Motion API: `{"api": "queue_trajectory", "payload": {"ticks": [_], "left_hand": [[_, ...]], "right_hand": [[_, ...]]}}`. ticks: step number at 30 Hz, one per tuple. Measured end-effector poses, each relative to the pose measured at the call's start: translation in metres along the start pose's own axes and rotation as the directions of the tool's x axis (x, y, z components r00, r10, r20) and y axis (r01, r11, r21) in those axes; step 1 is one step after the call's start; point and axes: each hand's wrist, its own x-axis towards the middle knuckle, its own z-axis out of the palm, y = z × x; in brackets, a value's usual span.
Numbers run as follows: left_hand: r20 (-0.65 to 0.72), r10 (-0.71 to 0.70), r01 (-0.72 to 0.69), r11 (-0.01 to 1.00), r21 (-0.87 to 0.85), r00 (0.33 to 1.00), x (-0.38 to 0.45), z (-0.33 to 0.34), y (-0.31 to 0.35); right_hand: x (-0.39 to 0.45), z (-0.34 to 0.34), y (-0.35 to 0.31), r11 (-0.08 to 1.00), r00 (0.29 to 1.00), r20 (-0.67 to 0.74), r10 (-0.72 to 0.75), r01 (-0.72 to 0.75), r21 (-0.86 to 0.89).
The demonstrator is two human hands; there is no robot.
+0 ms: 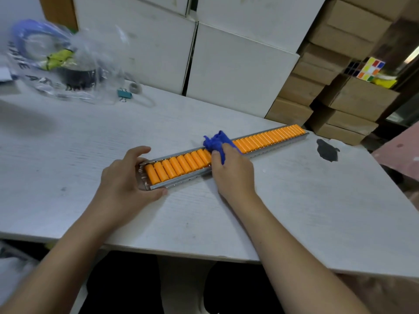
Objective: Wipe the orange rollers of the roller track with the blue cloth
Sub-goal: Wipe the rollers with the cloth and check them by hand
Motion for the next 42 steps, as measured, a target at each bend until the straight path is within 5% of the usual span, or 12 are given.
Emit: {"api": "queue_trajectory", "payload": {"ticks": [11, 14, 18, 23, 25, 28, 31, 33, 37, 42], "left_hand": [[-0.041, -0.024, 0.021, 0.997, -0.068, 0.999, 0.002, 0.003, -0.004], [-0.043, -0.029, 0.025, 0.994, -0.102, 0.999, 0.002, 0.002, -0.007], [-0.04, 0.003, -0.006, 0.997, -0.077, 0.999, 0.002, 0.004, -0.004], [-0.071, 0.024, -0.027, 0.999, -0.043, 0.997, 0.001, 0.007, -0.004], [-0.063, 0.034, -0.036, 0.999, -0.027, 0.997, 0.001, 0.007, -0.004], [-0.06, 0.05, -0.051, 0.999, -0.013, 0.997, 0.001, 0.006, -0.003], [-0.05, 0.053, -0.054, 0.998, -0.019, 0.997, 0.0, 0.006, -0.002], [-0.045, 0.048, -0.049, 0.999, -0.024, 0.998, 0.0, 0.006, -0.002], [-0.035, 0.034, -0.036, 0.997, -0.07, 0.999, -0.001, 0.004, -0.002], [-0.03, 0.074, -0.076, 0.996, -0.054, 0.997, 0.001, 0.004, -0.004]], "right_hand": [[-0.059, 0.013, -0.102, 0.943, 0.937, 0.11, -0.332, 0.326, 0.072], [-0.061, 0.005, -0.111, 0.943, 0.931, 0.201, -0.304, 0.265, 0.202], [-0.058, -0.022, -0.098, 0.852, 0.923, 0.325, -0.205, 0.005, 0.523], [-0.07, -0.036, -0.038, 0.912, 0.921, 0.097, -0.378, 0.352, 0.209], [-0.075, -0.044, -0.021, 0.939, 0.917, 0.213, -0.336, 0.308, 0.154], [-0.09, -0.056, -0.009, 0.97, 0.773, 0.586, -0.242, 0.193, 0.145], [-0.085, -0.063, -0.018, 0.956, 0.825, 0.506, -0.249, 0.127, 0.264], [-0.068, -0.057, -0.03, 0.943, 0.844, 0.438, -0.31, 0.213, 0.257], [-0.038, -0.034, -0.056, 0.886, 0.743, 0.521, -0.419, 0.459, 0.058], [-0.029, -0.011, -0.062, 0.824, 0.658, 0.597, -0.458, 0.566, 0.009]]}}
